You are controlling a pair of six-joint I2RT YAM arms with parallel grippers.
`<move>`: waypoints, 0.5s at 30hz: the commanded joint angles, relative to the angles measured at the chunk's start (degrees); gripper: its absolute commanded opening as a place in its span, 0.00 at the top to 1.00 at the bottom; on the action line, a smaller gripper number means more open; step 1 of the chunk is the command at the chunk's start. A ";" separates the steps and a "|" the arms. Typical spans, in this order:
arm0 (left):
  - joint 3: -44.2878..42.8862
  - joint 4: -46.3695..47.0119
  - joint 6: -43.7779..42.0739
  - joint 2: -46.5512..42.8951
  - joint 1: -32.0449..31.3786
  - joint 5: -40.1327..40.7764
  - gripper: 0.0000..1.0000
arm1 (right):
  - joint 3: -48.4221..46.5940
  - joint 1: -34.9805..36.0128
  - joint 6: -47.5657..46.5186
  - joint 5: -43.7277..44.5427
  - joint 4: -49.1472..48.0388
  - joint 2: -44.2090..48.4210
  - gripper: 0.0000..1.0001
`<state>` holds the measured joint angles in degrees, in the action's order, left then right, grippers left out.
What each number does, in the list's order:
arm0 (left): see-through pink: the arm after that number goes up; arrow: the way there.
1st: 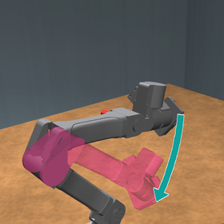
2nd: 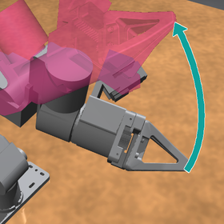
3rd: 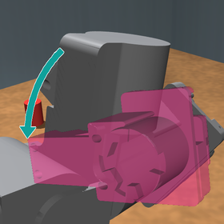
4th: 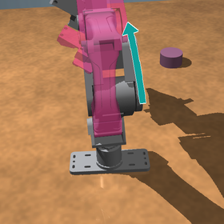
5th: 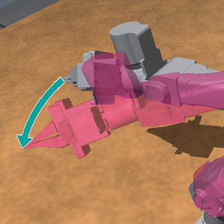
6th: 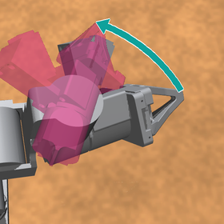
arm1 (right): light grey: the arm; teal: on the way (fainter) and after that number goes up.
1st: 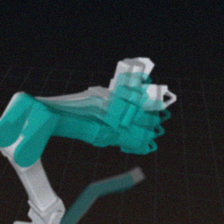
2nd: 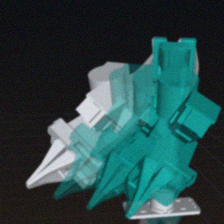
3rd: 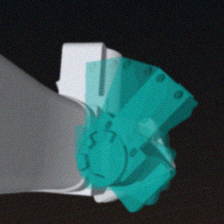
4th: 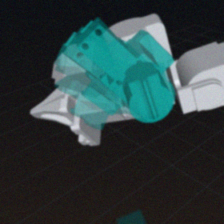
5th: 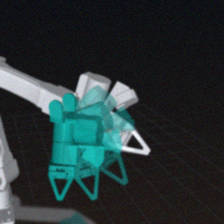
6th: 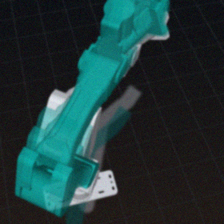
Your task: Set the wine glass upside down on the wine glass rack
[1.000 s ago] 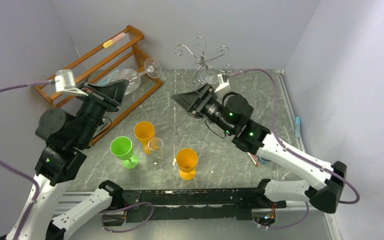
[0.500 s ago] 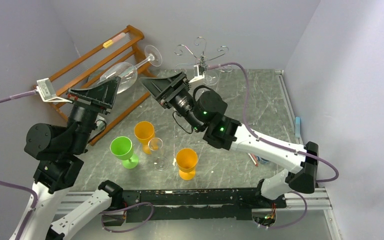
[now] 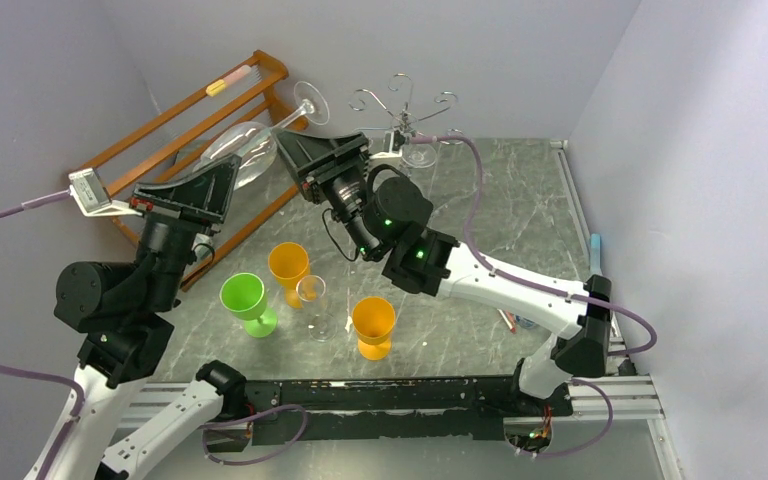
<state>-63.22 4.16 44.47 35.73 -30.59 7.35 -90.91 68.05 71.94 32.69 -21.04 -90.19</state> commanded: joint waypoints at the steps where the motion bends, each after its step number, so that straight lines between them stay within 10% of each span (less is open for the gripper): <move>1: 0.66 6.19 1.35 -0.89 -0.44 -1.35 0.95 | -2.48 0.26 1.89 4.58 -3.18 -1.69 0.53; 15: 1.93 5.78 2.31 -2.78 -0.44 -1.16 0.95 | -4.12 0.12 0.31 2.71 -7.15 -4.22 0.67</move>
<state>-62.06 6.28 45.89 34.15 -30.59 7.07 -92.90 68.05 72.16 34.22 -25.96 -93.06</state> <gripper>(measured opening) 0.099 0.306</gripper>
